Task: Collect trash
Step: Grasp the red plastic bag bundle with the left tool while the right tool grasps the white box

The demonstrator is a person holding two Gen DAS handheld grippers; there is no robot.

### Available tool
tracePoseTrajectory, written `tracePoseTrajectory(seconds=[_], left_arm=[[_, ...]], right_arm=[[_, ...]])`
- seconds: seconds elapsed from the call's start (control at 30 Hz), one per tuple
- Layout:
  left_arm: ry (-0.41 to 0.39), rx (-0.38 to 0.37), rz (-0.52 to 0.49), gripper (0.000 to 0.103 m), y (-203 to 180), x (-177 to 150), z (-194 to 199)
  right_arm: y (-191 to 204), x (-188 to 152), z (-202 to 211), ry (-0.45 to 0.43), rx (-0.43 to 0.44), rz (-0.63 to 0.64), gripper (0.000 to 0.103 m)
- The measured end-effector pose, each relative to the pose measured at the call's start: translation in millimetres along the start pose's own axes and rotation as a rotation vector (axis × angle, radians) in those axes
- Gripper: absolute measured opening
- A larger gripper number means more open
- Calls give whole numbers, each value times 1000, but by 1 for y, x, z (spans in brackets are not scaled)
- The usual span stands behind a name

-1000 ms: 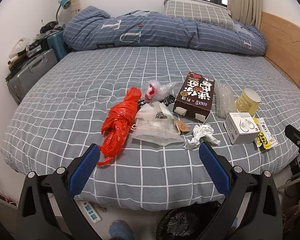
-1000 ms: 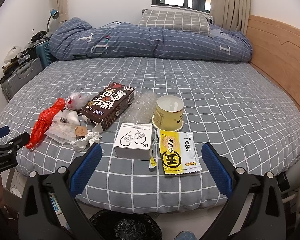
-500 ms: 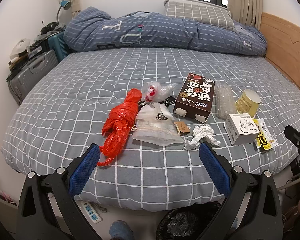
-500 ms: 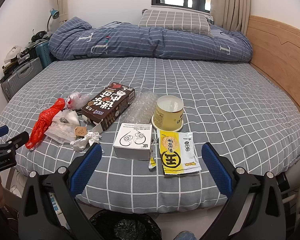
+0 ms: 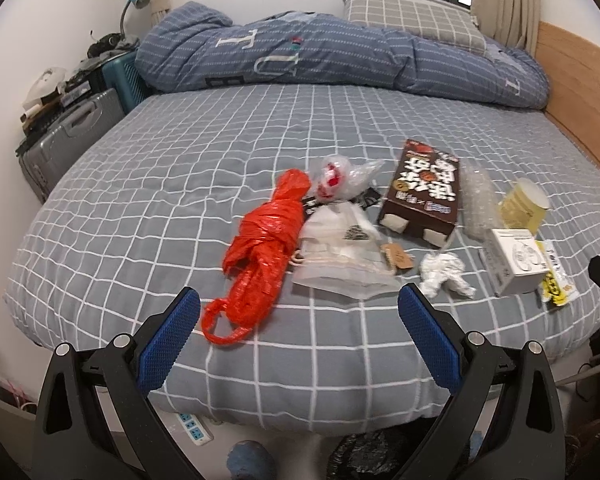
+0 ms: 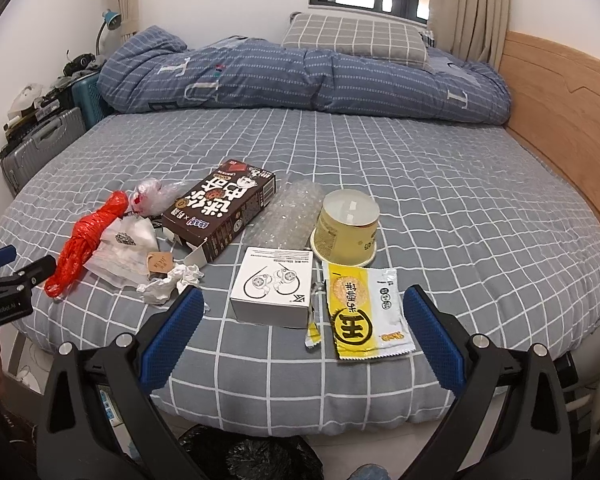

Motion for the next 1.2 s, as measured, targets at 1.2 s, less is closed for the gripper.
tracePoseTrajectory(seconds=[1.2], left_arm=[[171, -45, 49, 69, 45, 24, -129]], right_arm=[[24, -31, -114, 195, -20, -8, 82]])
Point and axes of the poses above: each gripper's, at about its wrist camera, not at the fingertips, and z roughly against the way its jaws point, y to its left, x to its top, the point moved 9 cm from there along -z, roughly the way its jaws point, and after that the axes turned 5 degrees about -z, right-handed, at the moved point
